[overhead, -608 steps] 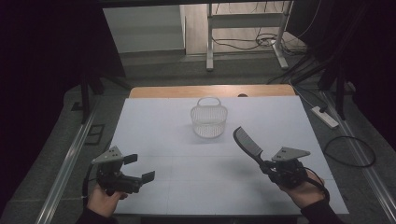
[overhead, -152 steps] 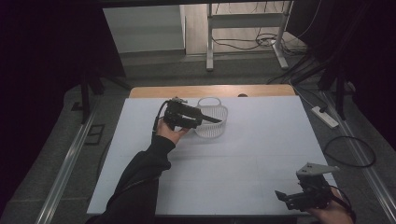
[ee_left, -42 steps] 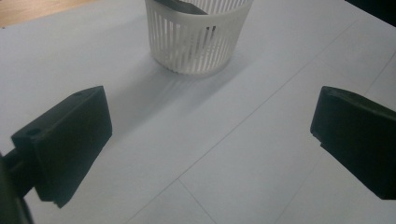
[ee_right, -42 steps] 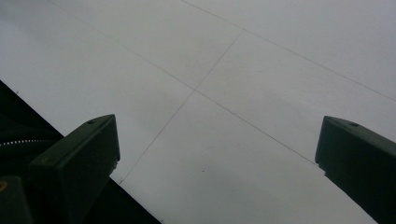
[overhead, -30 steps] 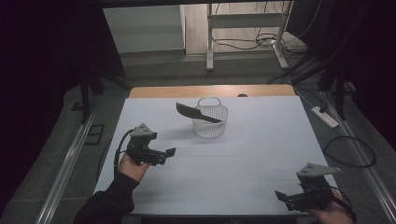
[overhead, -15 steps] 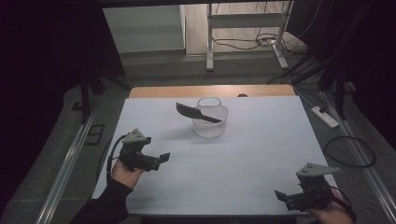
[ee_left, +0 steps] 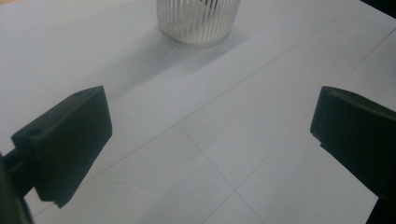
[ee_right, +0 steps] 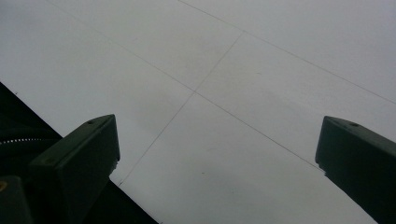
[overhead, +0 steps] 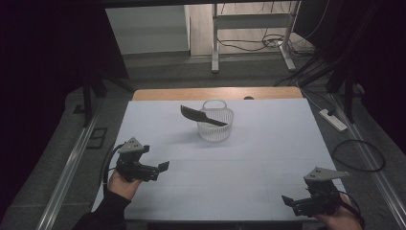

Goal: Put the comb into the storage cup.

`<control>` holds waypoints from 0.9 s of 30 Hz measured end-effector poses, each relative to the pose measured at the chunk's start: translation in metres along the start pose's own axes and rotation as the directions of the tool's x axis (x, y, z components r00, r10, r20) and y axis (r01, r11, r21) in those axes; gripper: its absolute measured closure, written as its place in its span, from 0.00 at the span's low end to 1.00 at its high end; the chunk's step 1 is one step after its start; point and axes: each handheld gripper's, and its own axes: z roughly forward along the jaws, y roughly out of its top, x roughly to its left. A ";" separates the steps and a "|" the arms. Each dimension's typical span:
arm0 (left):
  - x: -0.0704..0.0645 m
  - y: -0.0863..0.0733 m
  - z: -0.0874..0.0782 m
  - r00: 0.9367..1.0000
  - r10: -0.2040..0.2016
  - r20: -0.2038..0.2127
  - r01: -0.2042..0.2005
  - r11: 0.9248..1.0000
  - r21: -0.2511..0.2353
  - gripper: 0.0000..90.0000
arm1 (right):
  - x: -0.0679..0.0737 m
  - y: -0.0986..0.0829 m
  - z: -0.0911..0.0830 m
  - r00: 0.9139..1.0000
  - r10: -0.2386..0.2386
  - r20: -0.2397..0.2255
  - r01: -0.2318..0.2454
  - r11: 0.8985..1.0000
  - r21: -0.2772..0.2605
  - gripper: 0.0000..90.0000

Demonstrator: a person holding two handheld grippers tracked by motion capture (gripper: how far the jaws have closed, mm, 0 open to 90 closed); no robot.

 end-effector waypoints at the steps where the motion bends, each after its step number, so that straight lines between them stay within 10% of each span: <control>1: 0.000 -0.001 -0.001 1.000 0.002 -0.003 -0.002 1.000 0.001 0.00 | 0.000 0.000 0.000 1.000 0.001 0.001 -0.001 1.000 0.000 0.00; 27: -0.009 -0.031 -0.031 0.999 -0.012 -0.035 0.012 1.000 0.006 0.00 | 0.001 0.000 0.000 1.000 -0.001 0.008 0.001 1.000 0.001 0.00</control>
